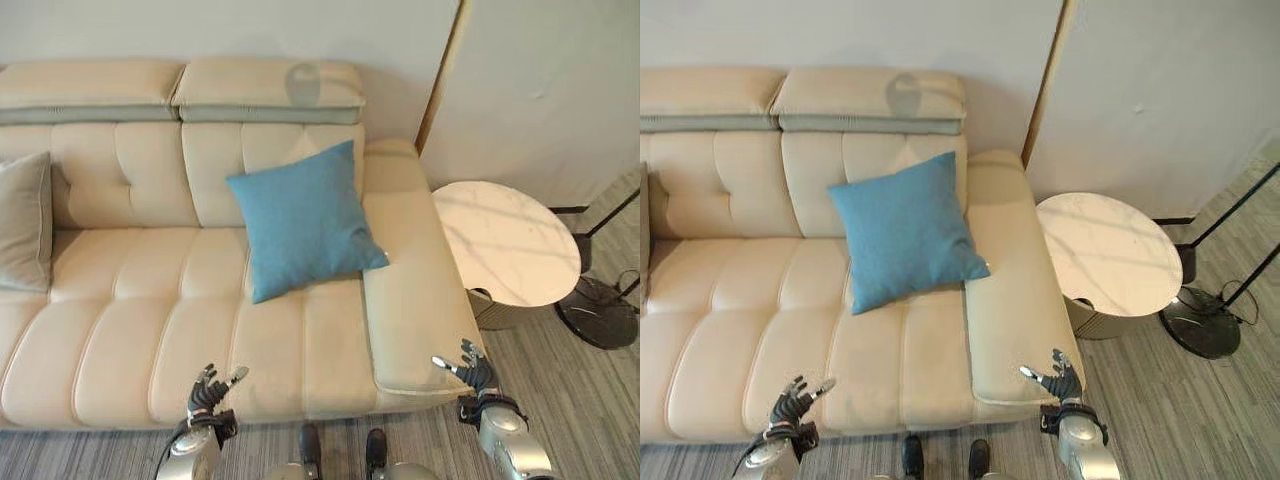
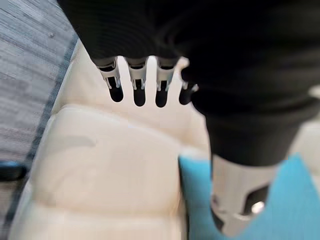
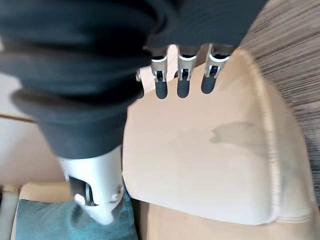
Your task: Pick up all the scattered cushions and arrange them neatly on the sofa.
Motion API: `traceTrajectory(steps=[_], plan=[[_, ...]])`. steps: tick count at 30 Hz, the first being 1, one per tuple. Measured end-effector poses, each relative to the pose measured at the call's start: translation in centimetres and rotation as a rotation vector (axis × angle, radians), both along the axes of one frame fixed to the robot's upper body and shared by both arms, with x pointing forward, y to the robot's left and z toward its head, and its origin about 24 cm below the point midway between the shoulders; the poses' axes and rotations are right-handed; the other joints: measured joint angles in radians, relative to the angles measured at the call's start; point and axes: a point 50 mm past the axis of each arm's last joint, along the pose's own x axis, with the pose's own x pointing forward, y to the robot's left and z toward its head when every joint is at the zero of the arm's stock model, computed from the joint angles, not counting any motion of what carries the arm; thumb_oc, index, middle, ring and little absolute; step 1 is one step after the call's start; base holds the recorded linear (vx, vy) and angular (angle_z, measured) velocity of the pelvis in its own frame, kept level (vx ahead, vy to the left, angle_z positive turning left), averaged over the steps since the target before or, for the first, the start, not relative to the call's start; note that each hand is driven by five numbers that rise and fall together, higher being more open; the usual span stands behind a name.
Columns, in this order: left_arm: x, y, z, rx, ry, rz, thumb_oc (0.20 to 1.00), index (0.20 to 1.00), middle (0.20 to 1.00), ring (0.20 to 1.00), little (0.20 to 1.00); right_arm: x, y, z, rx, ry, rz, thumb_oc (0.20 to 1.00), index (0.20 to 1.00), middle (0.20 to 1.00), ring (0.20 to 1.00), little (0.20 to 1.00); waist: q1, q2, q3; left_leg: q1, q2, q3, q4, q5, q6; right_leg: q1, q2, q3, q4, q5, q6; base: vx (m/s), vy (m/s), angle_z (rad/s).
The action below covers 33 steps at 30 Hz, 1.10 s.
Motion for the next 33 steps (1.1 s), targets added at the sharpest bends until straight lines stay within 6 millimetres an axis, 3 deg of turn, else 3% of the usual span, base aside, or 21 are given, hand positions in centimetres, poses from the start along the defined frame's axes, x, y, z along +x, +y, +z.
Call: traceTrajectory(steps=[1, 2, 5, 7, 8, 11, 12, 14, 15, 16, 18, 19, 20, 22, 24, 26, 28, 33], plan=[[-0.1, -0.2, -0.2, -0.007, 0.012, -0.010, 1.000, 1.000, 1.000, 1.000, 1.000, -0.2, -0.1, -0.3, 0.000, 0.018, -0.004, 1.000, 1.000, 1.000, 1.000, 1.000, 0.003, 0.001, 0.001, -0.002, 0.009, 0.013, 0.000, 0.001, 0.002, -0.009, 0.000, 0.002, 0.018, -0.017, 0.011, -0.16, -0.061, -0.23], [-0.3, -0.6, -0.4, -0.014, 0.026, -0.025, 1.000, 1.000, 1.000, 1.000, 1.000, -0.3, -0.3, -0.5, 0.000, 0.028, -0.011, 1.000, 1.000, 1.000, 1.000, 1.000, 0.004, 0.019, 0.011, 0.003, 0.035, 0.040, 0.000, 0.029, 0.057, -0.024, 0.009, -0.012, 0.097, -0.051, 0.015, -0.21, -0.104, -0.27], [-0.7, -1.0, -0.8, -0.020, 0.048, -0.056, 1.000, 1.000, 1.000, 1.000, 1.000, -0.5, -0.1, -0.9, 0.007, 0.053, -0.009, 1.000, 1.000, 1.000, 1.000, 1.000, 0.008, 0.033, 0.010, 0.002, 0.056, 0.044, 0.000, 0.028, 0.052, -0.066, -0.028, -0.005, 0.358, -0.175, 0.032, -0.12, -0.114, -0.11], [-1.0, -0.9, -0.9, -0.003, 0.064, -0.069, 1.000, 1.000, 1.000, 1.000, 1.000, -0.6, 0.1, -0.9, 0.013, 0.056, -0.009, 1.000, 1.000, 1.000, 1.000, 1.000, 0.009, 0.023, 0.001, -0.002, 0.056, 0.045, 0.000, 0.038, 0.041, -0.032, -0.039, 0.022, 0.378, -0.217, 0.044, -0.18, -0.178, -0.08], [-1.3, -0.7, -1.0, 0.002, 0.078, -0.070, 1.000, 1.000, 1.000, 1.000, 1.000, -0.6, 0.4, -1.0, 0.024, 0.054, -0.008, 1.000, 1.000, 1.000, 1.000, 1.000, 0.014, 0.011, -0.006, -0.013, 0.053, 0.047, 0.000, 0.050, 0.026, 0.017, -0.046, 0.036, 0.284, -0.241, 0.041, -0.27, -0.291, -0.10], [-1.9, -1.0, -0.9, -0.009, 0.077, -0.066, 1.000, 1.000, 1.000, 1.000, 1.000, -1.0, 0.5, -0.9, 0.010, 0.058, 0.015, 1.000, 1.000, 1.000, 1.000, 1.000, 0.026, 0.059, -0.008, -0.041, 0.123, 0.044, 0.006, 0.084, -0.027, 0.024, 0.029, 0.030, 0.187, -0.188, -0.032, -0.27, -0.296, -0.20], [-2.9, -1.1, -1.2, -0.013, 0.098, -0.059, 1.000, 1.000, 1.000, 1.000, 1.000, -2.1, 0.4, -1.4, 0.006, 0.090, 0.022, 1.000, 1.000, 1.000, 1.000, 1.000, 0.033, 0.077, -0.009, -0.052, 0.151, 0.031, 0.007, 0.095, -0.051, 0.015, 0.065, 0.028, 0.185, -0.170, -0.052, -0.47, -0.452, -0.16], [-3.5, -1.2, -1.5, -0.020, 0.117, -0.055, 1.000, 1.000, 1.000, 1.000, 1.000, -3.2, 0.3, -1.9, -0.002, 0.122, 0.025, 1.000, 1.000, 1.000, 1.000, 1.000, 0.034, 0.087, -0.008, -0.062, 0.171, 0.010, 0.007, 0.098, -0.066, 0.008, 0.085, 0.019, 0.187, -0.167, -0.074, -0.41, -0.325, 0.17], [-4.0, -1.7, -1.7, -0.027, 0.133, -0.078, 1.000, 1.000, 1.000, 1.000, 1.000, -4.3, -0.2, -1.9, -0.006, 0.132, 0.012, 1.000, 1.000, 1.000, 1.000, 1.000, 0.020, 0.098, 0.009, -0.095, 0.188, -0.036, 0.044, 0.112, -0.107, -0.012, 0.110, -0.007, 0.225, -0.182, -0.108, -0.26, -0.136, 0.40], [-4.2, -1.9, -1.8, -0.033, 0.140, -0.078, 1.000, 1.000, 1.000, 1.000, 1.000, -4.7, -0.2, -2.1, -0.004, 0.143, 0.001, 1.000, 1.000, 1.000, 1.000, 1.000, 0.028, 0.105, 0.018, -0.097, 0.190, -0.045, 0.044, 0.095, -0.118, -0.017, 0.115, -0.018, 0.243, -0.187, -0.111, -0.38, -0.188, 0.37], [-4.6, -2.3, -2.3, -0.049, 0.176, -0.092, 1.000, 1.000, 1.000, 1.000, 1.000, -5.3, -0.6, -2.7, -0.022, 0.187, 0.004, 1.000, 1.000, 1.000, 1.000, 1.000, 0.023, 0.078, 0.031, -0.091, 0.180, -0.066, 0.040, 0.031, -0.144, -0.033, 0.101, -0.024, 0.260, -0.198, -0.144, -0.19, -0.076, 0.09], [-4.3, -2.2, -2.2, -0.048, 0.169, -0.092, 1.000, 1.000, 1.000, 1.000, 1.000, -5.0, -0.6, -2.6, -0.027, 0.190, 0.014, 1.000, 1.000, 1.000, 1.000, 1.000, 0.025, 0.045, 0.036, -0.096, 0.138, -0.069, 0.094, 0.011, -0.124, -0.040, 0.066, -0.021, 0.254, -0.172, -0.184, -0.06, -0.013, -0.01], [-4.1, -2.0, -2.0, -0.046, 0.161, -0.090, 1.000, 1.000, 1.000, 1.000, 1.000, -4.7, -0.7, -2.3, -0.033, 0.175, 0.023, 1.000, 1.000, 1.000, 1.000, 1.000, 0.029, 0.014, 0.037, -0.094, 0.089, -0.068, 0.125, -0.001, -0.111, -0.040, 0.035, -0.018, 0.209, -0.167, -0.160, -0.07, -0.010, -0.13], [-3.2, -2.2, -1.7, -0.052, 0.126, -0.095, 1.000, 1.000, 1.000, 1.000, 1.000, -3.3, -1.2, -1.5, -0.049, 0.136, 0.038, 1.000, 1.000, 1.000, 1.000, 1.000, 0.029, 0.020, 0.040, -0.011, 0.028, -0.090, 0.134, -0.028, -0.084, -0.023, 0.031, 0.011, 0.142, -0.089, -0.129, -0.04, 0.020, -0.22], [-2.9, -2.6, -1.7, -0.063, 0.117, -0.095, 1.000, 1.000, 1.000, 1.000, 1.000, -2.7, -1.5, -1.1, -0.060, 0.123, 0.052, 1.000, 1.000, 1.000, 1.000, 1.000, 0.026, 0.054, 0.036, 0.079, 0.024, -0.096, 0.112, -0.051, -0.064, -0.008, 0.056, 0.016, 0.103, -0.061, -0.127, 0.01, 0.047, -0.15], [-2.1, -3.0, -1.4, -0.068, 0.088, -0.109, 1.000, 1.000, 1.000, 1.000, 1.000, -1.8, -1.5, -0.7, -0.064, 0.097, 0.060, 1.000, 1.000, 1.000, 1.000, 1.000, 0.002, 0.090, 0.031, 0.133, 0.044, -0.070, 0.000, -0.065, -0.048, -0.008, 0.091, -0.004, 0.060, -0.029, -0.116, 0.00, 0.046, 0.13], [-1.5, -3.1, -1.2, -0.063, 0.075, -0.117, 1.000, 1.000, 1.000, 1.000, 1.000, -1.5, -0.7, -0.8, -0.044, 0.094, 0.066, 1.000, 1.000, 1.000, 1.000, 1.000, 0.006, 0.071, 0.046, 0.135, 0.038, -0.070, -0.003, -0.055, -0.043, 0.031, 0.088, -0.004, -0.016, 0.017, -0.091, 0.01, 0.073, 0.06], [-2.0, -2.1, -0.6, 0.016, 0.081, -0.172, 1.000, 1.000, 1.000, 1.000, 1.000, -2.5, -0.6, -1.4, -0.036, 0.123, 0.061, 1.000, 1.000, 1.000, 1.000, 1.000, 0.006, 0.050, 0.034, 0.142, 0.030, -0.071, -0.002, -0.056, -0.040, 0.046, 0.077, -0.019, -0.029, 0.024, -0.085, 0.03, 0.069, 0.06]])
